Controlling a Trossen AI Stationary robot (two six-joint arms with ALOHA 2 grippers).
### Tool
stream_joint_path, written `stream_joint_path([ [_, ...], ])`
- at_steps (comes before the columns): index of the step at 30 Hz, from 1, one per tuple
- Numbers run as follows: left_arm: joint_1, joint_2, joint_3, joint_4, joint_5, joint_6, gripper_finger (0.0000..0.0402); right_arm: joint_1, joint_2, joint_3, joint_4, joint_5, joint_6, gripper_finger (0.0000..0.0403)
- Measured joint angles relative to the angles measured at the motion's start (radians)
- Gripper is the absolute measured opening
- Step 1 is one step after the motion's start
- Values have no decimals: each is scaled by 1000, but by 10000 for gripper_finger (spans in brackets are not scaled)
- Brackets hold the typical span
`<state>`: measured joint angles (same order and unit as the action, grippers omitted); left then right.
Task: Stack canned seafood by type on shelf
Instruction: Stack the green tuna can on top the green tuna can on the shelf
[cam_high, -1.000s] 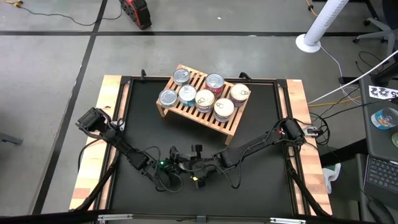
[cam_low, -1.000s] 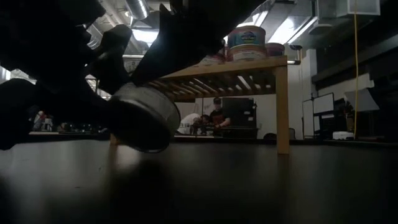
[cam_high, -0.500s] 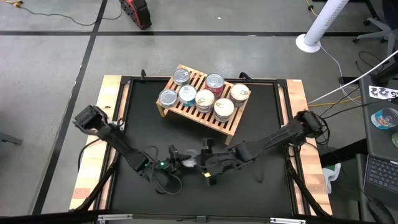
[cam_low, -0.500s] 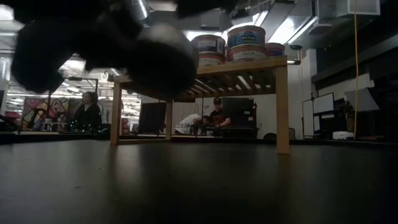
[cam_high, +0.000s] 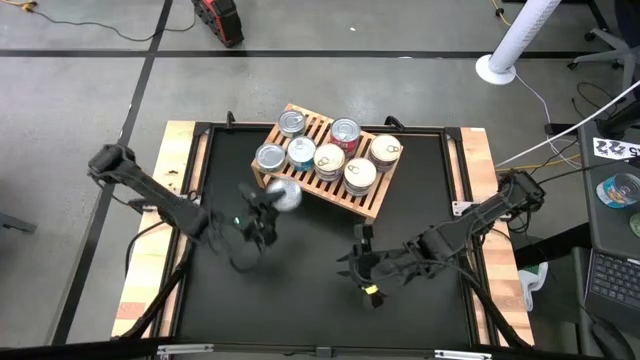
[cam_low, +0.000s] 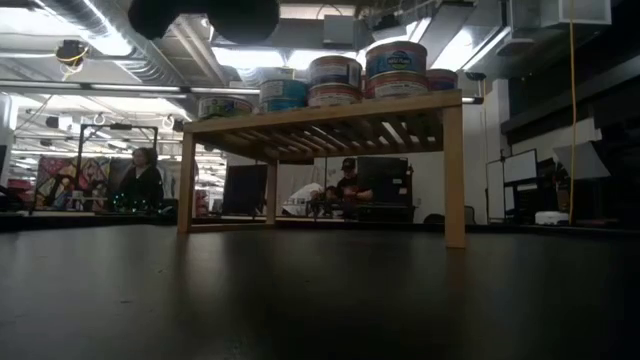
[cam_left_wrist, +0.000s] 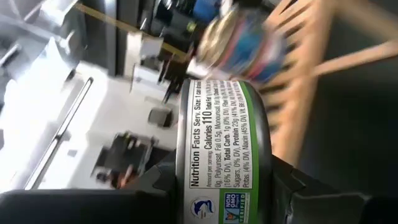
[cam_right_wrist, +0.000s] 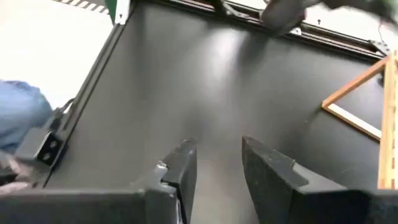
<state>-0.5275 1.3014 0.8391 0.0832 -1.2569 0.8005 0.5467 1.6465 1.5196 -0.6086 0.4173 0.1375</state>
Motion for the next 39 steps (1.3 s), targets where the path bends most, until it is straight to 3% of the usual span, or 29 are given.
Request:
stream_joint_path([
  [6,136,-186,0,-174,-15,26,129,26,-8,0,-37,47,0,127],
  [9,215,-239,0,-279,39,-21,129,30,-8,0,-40,55,0,127],
  [14,333,-264,0,-424,207,-59,129,29,-8,-1,-38,100,-2,127],
  [19,412,-239,0,-502,254,-60,129,29,-8,-1,-39,107,-2,127],
  [31,478,-214,0,-516,256,-35,135,29,-8,-1,-38,107,-2,127],
  [39,477,-214,0,-513,255,-39,212,29,-8,-1,-37,107,-1,127],
])
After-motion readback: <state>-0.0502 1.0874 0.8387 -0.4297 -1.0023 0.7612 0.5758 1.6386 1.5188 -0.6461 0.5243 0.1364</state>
